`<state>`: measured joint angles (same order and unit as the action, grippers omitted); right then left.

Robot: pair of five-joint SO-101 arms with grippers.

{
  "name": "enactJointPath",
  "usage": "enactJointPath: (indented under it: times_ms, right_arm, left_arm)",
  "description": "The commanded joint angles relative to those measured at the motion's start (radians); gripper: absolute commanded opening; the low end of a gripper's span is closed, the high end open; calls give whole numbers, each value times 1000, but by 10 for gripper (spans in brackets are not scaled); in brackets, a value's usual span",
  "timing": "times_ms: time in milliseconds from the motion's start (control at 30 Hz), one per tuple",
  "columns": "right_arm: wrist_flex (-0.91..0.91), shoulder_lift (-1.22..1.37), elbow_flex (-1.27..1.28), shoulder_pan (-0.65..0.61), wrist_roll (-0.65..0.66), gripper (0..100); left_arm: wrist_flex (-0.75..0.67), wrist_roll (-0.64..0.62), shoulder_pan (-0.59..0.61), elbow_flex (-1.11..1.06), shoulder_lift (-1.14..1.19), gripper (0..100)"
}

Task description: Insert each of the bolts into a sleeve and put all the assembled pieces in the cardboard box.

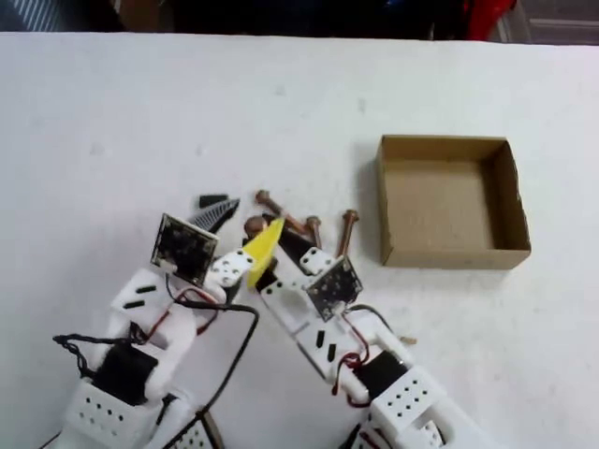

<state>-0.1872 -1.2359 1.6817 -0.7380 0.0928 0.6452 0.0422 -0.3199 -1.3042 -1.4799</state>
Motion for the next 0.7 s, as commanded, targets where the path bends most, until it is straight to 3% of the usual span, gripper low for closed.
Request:
enactJointPath:
  times_ms: [0, 333, 533, 667]
  right_arm:
    - [2, -18, 9, -4, 0, 16]
    - [31, -18, 9, 2, 0, 16]
    - [42, -18, 9, 51, 0, 16]
    - [71, -18, 9, 58, 0, 16]
  left_arm:
    - [-34, -11, 16, 5, -15, 254]
    - [-38, -6, 21, 54, -15, 260]
    - [-29, -12, 97, 147, -15, 250]
    - [-29, -12, 173, 149, -15, 66]
